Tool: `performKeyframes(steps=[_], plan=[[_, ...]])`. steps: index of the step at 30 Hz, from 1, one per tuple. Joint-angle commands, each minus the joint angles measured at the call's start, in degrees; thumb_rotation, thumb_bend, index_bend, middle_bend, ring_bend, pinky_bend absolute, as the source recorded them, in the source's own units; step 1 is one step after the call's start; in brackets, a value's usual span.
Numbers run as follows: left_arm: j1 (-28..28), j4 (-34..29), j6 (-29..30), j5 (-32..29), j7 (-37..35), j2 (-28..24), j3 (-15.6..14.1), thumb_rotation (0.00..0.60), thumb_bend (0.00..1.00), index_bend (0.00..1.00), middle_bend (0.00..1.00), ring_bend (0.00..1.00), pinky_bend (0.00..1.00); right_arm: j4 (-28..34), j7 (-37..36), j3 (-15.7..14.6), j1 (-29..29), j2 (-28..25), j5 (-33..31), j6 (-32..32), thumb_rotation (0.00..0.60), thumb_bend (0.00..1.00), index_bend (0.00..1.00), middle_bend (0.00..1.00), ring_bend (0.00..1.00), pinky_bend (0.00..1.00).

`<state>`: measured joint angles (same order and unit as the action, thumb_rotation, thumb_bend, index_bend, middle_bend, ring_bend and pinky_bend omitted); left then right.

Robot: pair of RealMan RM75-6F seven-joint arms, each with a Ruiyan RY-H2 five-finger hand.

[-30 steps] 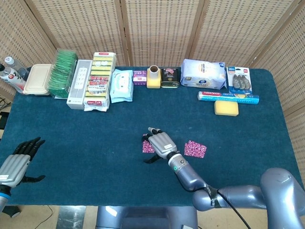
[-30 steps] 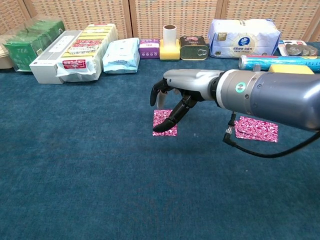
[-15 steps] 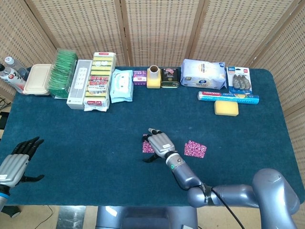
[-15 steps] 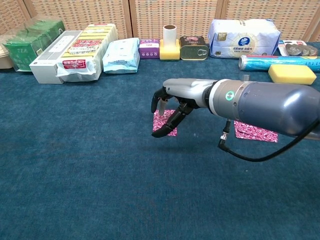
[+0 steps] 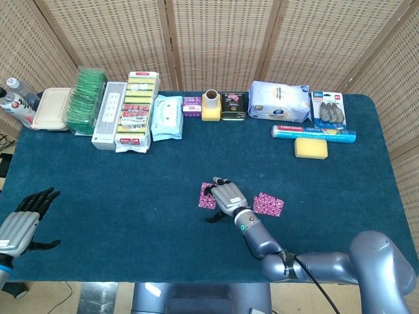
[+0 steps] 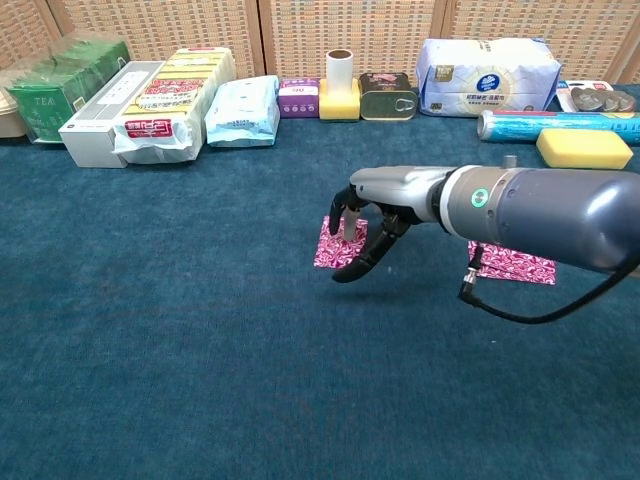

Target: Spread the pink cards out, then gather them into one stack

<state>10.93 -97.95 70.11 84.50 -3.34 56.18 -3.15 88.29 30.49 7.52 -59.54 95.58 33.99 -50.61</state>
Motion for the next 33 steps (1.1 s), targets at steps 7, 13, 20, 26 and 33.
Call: performKeyframes(steps=[7,13,20,26,33], plan=[[0.1,0.0,-0.2,0.0,0.0,0.0,0.0,0.600,0.03,0.00,0.00,0.00,0.03,3.3,1.1,-1.6,1.8,-4.1,-0.5,-2.0,0.400,0.24,0.28,0.32,0.09,0.15],[0.0,-0.3,-0.2,0.0,1.1,0.2,-0.1,0.600,0.03,0.00,0.00,0.00,0.04,5.1,1.7,-2.5,2.6,-6.5,-2.1,-2.2,0.397,0.24,0.28,0.33,0.10,0.15],[0.1,-0.5,-0.5,-0.4,2.0,0.5,-0.1,0.600,0.03,0.00,0.00,0.00,0.03,5.8,-2.4,0.7,2.5,-6.1,0.1,-0.4,0.396,0.24,0.28,0.30,0.09,0.15],[0.2,-0.5,-0.7,-0.7,1.8,0.4,0.0,0.600,0.03,0.00,0.00,0.00,0.03,1.6,-1.2,0.9,1.1,-2.4,0.0,-0.5,0.399,0.24,0.25,0.24,0.05,0.15],[0.2,-0.2,-0.5,-0.5,0.7,0.1,0.1,0.600,0.03,0.00,0.00,0.00,0.03,0.1,0.7,0.4,0.4,-1.1,-2.0,-0.5,0.402,0.24,0.23,0.23,0.05,0.14]])
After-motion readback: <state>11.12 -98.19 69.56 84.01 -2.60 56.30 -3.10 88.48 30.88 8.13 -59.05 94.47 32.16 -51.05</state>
